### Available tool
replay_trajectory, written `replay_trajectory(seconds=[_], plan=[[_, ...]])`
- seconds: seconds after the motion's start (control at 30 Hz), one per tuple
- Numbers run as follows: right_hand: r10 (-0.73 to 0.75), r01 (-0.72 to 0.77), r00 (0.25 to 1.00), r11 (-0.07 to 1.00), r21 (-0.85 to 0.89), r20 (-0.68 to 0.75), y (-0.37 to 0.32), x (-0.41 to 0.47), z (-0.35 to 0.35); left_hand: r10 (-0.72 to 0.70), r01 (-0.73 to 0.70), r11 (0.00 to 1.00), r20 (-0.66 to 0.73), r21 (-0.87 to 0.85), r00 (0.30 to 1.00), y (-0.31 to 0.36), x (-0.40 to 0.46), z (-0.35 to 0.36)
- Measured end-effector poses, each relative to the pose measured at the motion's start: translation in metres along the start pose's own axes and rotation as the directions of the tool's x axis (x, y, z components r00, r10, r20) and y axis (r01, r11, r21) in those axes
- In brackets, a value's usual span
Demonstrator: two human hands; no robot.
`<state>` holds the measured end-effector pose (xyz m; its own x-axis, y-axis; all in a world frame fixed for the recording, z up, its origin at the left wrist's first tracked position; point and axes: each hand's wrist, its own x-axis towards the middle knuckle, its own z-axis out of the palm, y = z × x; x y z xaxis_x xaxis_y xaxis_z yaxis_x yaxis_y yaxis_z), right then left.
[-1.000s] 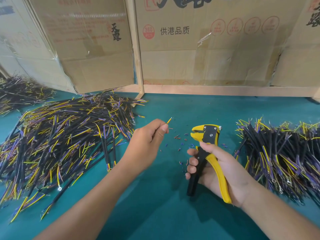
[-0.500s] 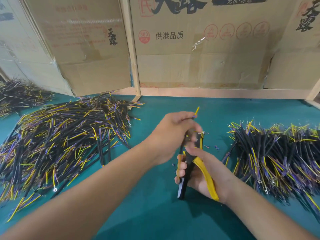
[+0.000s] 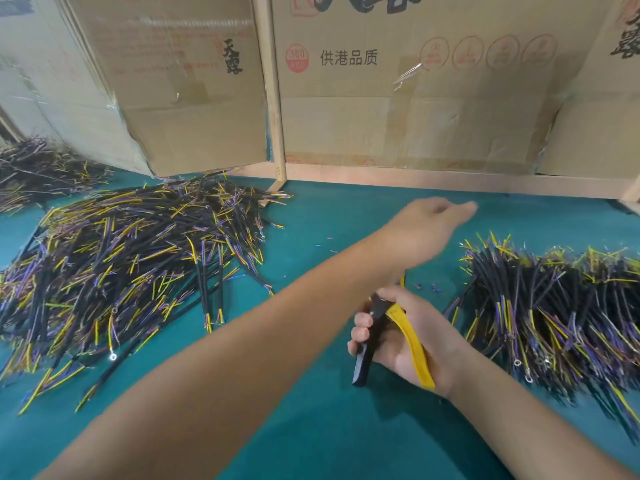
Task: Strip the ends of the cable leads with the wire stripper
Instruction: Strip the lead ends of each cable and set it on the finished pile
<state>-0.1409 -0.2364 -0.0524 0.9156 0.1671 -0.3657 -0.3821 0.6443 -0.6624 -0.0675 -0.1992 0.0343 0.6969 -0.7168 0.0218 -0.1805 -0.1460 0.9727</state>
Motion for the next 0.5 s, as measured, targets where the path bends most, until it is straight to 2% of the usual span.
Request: replay_trajectory(seconds=[0.07, 0.1, 0.13, 0.23, 0.33, 0.43, 0.5], plan=[[-0.001, 0.001, 1.0, 0.999, 0.034, -0.008, 0.0, 0.004, 0.003, 0.175, -0.143, 0.965, -0.135, 0.22, 0.975, -0.019, -0.017, -0.045], [-0.009, 0.01, 1.0, 0.999, 0.04, -0.02, 0.0, 0.004, 0.003, 0.233, -0.167, 0.933, -0.183, 0.317, 0.955, -0.032, -0.028, -0.072], [-0.013, 0.014, 1.0, 0.999, 0.036, -0.021, -0.001, 0.005, 0.002, 0.251, -0.129, 0.891, -0.235, 0.435, 0.939, -0.044, -0.04, -0.1], [-0.002, 0.002, 1.0, 1.0, 0.031, -0.01, 0.002, 0.008, -0.003, 0.213, 0.182, 0.712, -0.455, 0.678, 0.864, -0.083, -0.063, -0.168], [-0.006, 0.007, 1.0, 1.0, 0.022, -0.024, 0.001, 0.01, -0.003, 0.071, 0.463, 0.556, -0.595, 0.69, 0.801, -0.105, -0.084, -0.208], [-0.009, 0.009, 1.0, 1.0, 0.025, -0.012, 0.0, 0.008, -0.005, -0.027, 0.582, 0.439, -0.637, 0.684, 0.77, -0.113, -0.091, -0.224], [-0.008, 0.009, 1.0, 1.0, 0.028, -0.012, 0.0, 0.007, -0.005, -0.064, 0.613, 0.327, -0.63, 0.72, 0.774, -0.116, -0.09, -0.225]])
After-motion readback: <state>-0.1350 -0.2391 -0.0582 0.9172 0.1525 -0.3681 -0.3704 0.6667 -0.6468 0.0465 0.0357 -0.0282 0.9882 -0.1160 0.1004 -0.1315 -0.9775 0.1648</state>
